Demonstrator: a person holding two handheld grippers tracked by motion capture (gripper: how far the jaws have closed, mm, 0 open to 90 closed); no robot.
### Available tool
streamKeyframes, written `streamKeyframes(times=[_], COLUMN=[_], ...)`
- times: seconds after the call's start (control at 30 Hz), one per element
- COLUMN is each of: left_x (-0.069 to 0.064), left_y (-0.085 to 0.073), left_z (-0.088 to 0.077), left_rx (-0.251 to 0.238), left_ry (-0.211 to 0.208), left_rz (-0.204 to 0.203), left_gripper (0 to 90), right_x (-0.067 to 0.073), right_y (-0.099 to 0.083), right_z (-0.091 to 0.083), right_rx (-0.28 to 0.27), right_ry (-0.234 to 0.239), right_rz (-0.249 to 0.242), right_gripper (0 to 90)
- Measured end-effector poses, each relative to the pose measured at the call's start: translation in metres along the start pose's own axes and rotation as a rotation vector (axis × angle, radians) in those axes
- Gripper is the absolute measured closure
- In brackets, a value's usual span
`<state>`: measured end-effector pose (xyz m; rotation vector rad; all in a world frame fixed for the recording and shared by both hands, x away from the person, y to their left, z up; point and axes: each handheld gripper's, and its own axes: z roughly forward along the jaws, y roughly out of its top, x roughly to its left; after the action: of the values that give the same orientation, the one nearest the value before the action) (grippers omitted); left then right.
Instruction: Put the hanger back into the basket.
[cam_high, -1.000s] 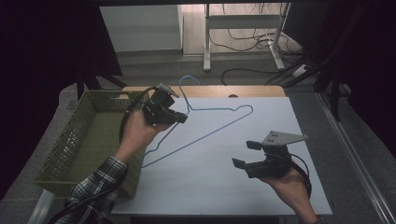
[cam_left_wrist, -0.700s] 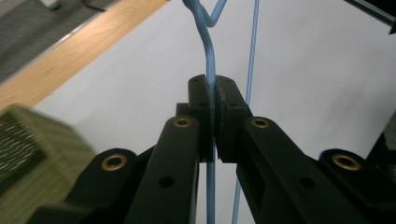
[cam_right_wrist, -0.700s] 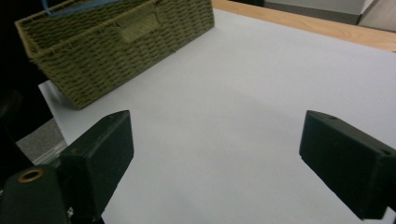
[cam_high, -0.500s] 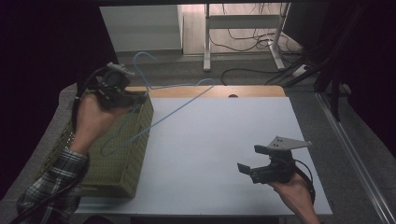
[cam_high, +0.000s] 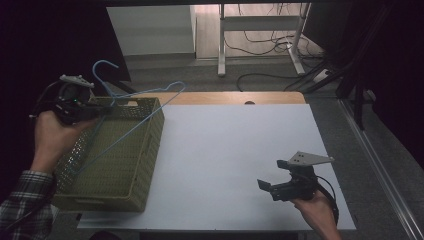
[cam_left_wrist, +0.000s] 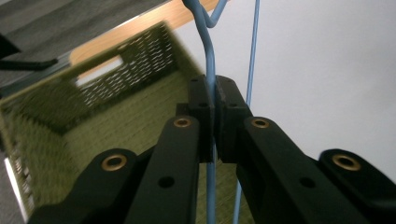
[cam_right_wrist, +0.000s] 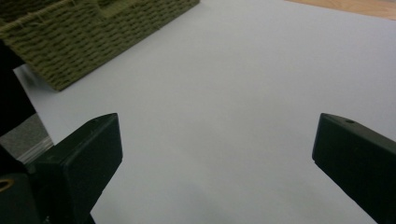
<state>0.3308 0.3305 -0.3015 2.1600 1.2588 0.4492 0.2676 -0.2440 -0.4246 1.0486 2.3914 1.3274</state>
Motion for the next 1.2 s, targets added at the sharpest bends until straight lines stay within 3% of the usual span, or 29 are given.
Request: streamKeyframes(times=[0.2,0.3,0.67,0.9,1.2], left_x=[0.021,0.031,0.05,0.054,0.053], left_y=[-0.027,-0.041,-0.065,-0.079,-0.1], left_z=[0.006,0.013,0.03,0.052,0.091], left_rx=[0.016,0.033,0.054,0.085,0.122], left_ry=[0.033,0.073,0.132,0.125,0.081], left_rz=[-0.042,-0.059,-0.106,-0.122,-0.156], left_gripper=[87.5,87.4,87.4,87.4,87.3], right_x=[-0.008,-0.009,-0.012,-0.013,-0.012], right_y=[-0.012,-0.017,-0.022,-0.025,-0.028], right_z=[-0.003,-0.004,-0.005,-0.003,0.001], right_rx=[0.005,0.01,0.025,0.035,0.052], right_ry=[-0.025,-0.038,-0.052,-0.052,-0.053], right_rz=[0.025,0.028,0.032,0.037,0.024], right_gripper=[1.1,1.1,1.1,1.1,1.1])
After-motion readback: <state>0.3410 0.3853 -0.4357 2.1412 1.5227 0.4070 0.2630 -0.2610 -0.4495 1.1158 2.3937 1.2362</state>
